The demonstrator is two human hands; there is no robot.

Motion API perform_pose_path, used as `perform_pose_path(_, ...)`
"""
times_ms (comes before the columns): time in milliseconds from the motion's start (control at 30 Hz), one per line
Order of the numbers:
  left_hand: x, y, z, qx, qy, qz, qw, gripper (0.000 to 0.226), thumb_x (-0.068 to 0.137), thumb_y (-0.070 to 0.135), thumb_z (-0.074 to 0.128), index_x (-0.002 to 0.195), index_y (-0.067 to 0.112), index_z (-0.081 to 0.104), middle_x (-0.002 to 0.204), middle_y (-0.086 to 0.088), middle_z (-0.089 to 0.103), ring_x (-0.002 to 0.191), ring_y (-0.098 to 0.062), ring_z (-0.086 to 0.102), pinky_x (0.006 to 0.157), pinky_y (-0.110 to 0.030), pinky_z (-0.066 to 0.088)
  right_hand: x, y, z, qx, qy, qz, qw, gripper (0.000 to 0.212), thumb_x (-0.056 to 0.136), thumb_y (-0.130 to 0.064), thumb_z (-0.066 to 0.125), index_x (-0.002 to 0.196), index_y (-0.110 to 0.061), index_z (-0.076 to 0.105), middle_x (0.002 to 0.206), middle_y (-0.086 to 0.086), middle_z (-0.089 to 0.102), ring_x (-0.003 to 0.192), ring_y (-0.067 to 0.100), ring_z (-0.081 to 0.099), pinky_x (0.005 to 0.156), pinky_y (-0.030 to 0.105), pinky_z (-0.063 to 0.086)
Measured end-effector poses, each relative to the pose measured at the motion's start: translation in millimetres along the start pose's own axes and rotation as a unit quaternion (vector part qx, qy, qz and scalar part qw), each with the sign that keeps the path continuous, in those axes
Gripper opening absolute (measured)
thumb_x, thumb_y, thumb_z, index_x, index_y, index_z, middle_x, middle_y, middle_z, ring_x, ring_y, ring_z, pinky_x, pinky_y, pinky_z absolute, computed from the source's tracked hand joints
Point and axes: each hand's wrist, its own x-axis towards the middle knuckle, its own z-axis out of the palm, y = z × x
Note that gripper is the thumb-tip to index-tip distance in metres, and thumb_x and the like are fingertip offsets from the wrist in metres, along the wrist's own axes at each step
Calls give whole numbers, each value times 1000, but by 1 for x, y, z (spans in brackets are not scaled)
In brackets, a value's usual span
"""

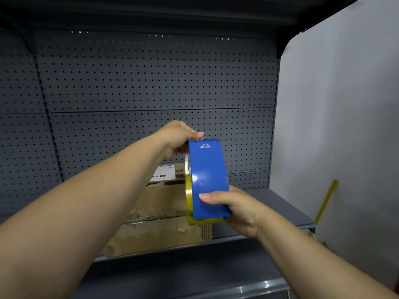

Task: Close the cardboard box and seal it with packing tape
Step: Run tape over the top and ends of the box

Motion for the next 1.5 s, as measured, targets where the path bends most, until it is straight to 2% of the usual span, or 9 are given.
perform_pose_path(200,13,6,9,-27,52,21,998,15,87,17,63,90,3,64,67,-3,70,55,-12,60,44,-16,45,-16,9,-11,-35,-20,30,999,44,53,-24,74,97,-15,71,98,6,73,93,21,68,89,32,52)
perform_pose_path(633,33,-37,47,159,-14,41,986,22,90,27,60,84,9,70,94,-7,72,85,-18,67,82,-32,51,-39,57,-19,45,14,71,996,26,59,-9,71,85,-13,75,86,14,72,84,27,70,74,33,55)
perform_pose_path(800,51,-71,54,179,-2,23,984,26,89,32,60,80,8,64,83,-8,66,75,-29,66,81,-35,54,-32,67,-21,65,40,87,993,26,63,-4,65,88,-9,72,82,15,72,79,28,70,69,32,55)
perform_pose_path(967,61,-85,61,234,-1,21,972,34,90,32,58,71,5,64,68,-13,58,58,-22,48,59,-26,40,-26,75,-30,76,58,96,991,28,59,-8,71,87,-9,74,84,17,72,81,30,70,70,34,55)
perform_pose_path(1233,68,-108,69,420,26,23,907,46,91,36,54,52,13,46,55,-3,45,54,-20,46,51,-26,34,-23,85,-35,84,77,119,986,22,62,-5,67,82,-9,76,84,21,71,79,31,70,76,37,55)
perform_pose_path(1300,68,-107,72,460,47,16,887,38,89,43,55,70,10,60,77,-8,59,72,-22,57,63,-29,44,-22,86,-35,88,85,124,985,24,61,-5,68,84,-6,75,84,22,70,78,32,70,74,37,55)
perform_pose_path(1333,67,-107,72,472,58,6,880,43,86,48,57,102,9,63,111,-12,59,97,-27,58,79,-35,48,-21,87,-36,89,87,127,984,26,59,-5,69,84,-6,75,83,23,70,77,32,70,74,38,55)
perform_pose_path(1400,63,-107,67,494,65,10,867,81,83,54,58,146,17,24,155,-11,17,134,-34,32,107,-43,31,-20,88,-36,89,89,133,983,28,55,-8,71,83,-6,76,84,23,70,78,32,70,75,38,55)
perform_pose_path(1500,54,-104,61,457,-6,168,874,57,91,43,53,143,31,33,158,3,14,141,-21,24,112,-35,22,-18,88,-36,92,88,146,981,25,58,-7,69,82,-7,76,85,23,71,79,32,70,77,39,54)
